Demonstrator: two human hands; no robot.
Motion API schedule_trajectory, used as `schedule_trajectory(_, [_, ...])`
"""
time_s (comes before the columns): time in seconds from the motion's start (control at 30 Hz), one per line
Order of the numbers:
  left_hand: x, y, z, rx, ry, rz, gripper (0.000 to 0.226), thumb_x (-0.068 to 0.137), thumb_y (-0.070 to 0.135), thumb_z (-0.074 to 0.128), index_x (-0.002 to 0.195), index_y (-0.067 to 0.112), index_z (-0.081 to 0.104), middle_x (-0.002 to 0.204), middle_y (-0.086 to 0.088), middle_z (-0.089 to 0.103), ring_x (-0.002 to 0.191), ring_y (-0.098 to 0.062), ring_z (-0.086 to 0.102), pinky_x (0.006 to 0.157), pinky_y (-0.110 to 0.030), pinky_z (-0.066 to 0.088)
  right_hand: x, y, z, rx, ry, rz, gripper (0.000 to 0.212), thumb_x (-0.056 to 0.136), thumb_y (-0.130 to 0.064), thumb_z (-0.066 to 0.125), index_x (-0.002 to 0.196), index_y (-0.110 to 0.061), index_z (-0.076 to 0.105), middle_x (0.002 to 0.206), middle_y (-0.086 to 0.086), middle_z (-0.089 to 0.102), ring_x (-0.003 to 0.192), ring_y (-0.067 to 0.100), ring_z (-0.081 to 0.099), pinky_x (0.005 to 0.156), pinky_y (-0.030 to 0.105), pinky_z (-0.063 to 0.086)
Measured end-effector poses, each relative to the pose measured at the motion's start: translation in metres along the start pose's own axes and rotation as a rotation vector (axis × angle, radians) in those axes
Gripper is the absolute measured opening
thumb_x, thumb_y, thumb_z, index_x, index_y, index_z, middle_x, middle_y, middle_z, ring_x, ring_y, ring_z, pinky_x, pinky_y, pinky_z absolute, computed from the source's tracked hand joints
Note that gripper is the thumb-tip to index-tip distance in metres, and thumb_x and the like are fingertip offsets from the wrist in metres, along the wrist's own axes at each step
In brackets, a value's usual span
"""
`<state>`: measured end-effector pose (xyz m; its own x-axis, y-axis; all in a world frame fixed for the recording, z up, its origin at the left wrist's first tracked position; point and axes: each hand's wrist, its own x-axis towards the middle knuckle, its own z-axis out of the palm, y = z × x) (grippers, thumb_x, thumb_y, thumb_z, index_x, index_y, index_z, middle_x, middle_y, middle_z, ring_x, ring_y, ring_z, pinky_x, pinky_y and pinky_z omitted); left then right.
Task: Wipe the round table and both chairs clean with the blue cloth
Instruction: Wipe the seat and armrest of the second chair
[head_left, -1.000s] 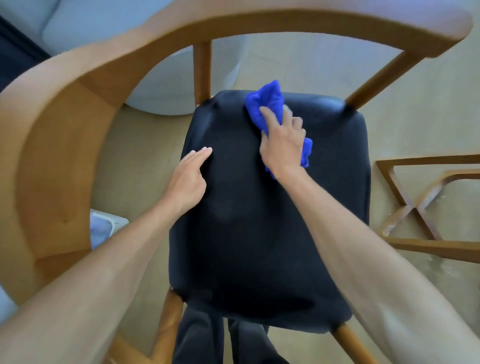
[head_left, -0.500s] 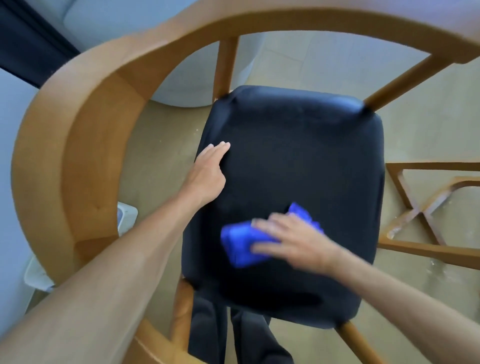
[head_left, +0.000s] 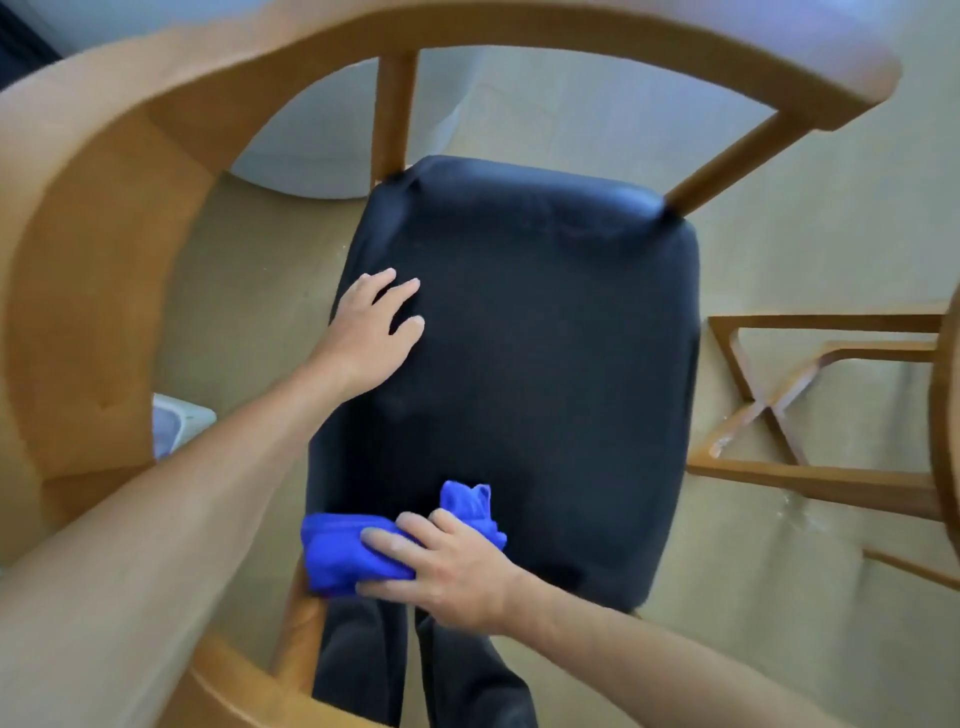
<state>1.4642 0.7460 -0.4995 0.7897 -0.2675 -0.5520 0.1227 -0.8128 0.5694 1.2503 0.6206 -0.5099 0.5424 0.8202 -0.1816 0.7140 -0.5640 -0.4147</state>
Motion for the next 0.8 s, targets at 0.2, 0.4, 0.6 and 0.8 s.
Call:
schedule_trajectory(0.2, [-0.005, -0.003, 0.019, 0.327, -0.053, 0.025, 0.108, 0.066, 0.070, 0.067, 0.150, 0.042, 0.006, 0.156, 0.010, -0.019, 0.144, -0.017, -0.022, 0.116, -0.057, 0.013, -0.141, 0.063, -0.010, -0.227, -0.306, -0.427, 0.030, 0.095, -0.025, 0.050, 0.116, -0.045, 0.057, 0.143, -0.008, 0.045, 0.116, 0.025, 0.046, 0.094, 0.034, 0.039])
schedule_trajectory(0.4, [-0.004, -0.003, 0.035, 0.557, -0.028, 0.015, 0.123, 0.058, 0.068, 0.076, 0.151, 0.037, 0.000, 0.153, -0.003, -0.030, 0.142, -0.030, -0.026, 0.112, -0.063, 0.020, -0.217, 0.160, -0.052, -0.161, 0.049, 0.266, 0.055, 0.070, 0.009, 0.067, 0.108, -0.028, 0.051, 0.132, 0.010, 0.048, 0.107, 0.033, 0.050, 0.089, 0.043, 0.048])
schedule_trajectory(0.6, [-0.005, 0.001, 0.034, 0.531, -0.024, -0.003, 0.124, 0.055, 0.064, 0.080, 0.151, 0.036, 0.006, 0.154, 0.001, -0.026, 0.143, -0.027, -0.025, 0.111, -0.065, 0.019, -0.147, 0.215, -0.069, 0.292, 0.701, 1.283, 0.043, 0.085, 0.001, 0.054, 0.126, -0.011, 0.050, 0.122, 0.016, 0.041, 0.113, 0.033, 0.044, 0.096, 0.022, 0.030])
schedule_trajectory(0.8, [-0.007, 0.009, 0.030, 0.511, -0.018, -0.037, 0.122, 0.056, 0.060, 0.082, 0.150, 0.037, 0.008, 0.155, 0.001, -0.026, 0.143, -0.025, -0.025, 0.112, -0.064, 0.017, -0.212, 0.058, -0.013, 0.216, 0.241, 0.645, 0.053, 0.063, 0.005, 0.062, 0.103, -0.028, 0.052, 0.126, 0.010, 0.043, 0.106, 0.028, 0.043, 0.091, 0.039, 0.044])
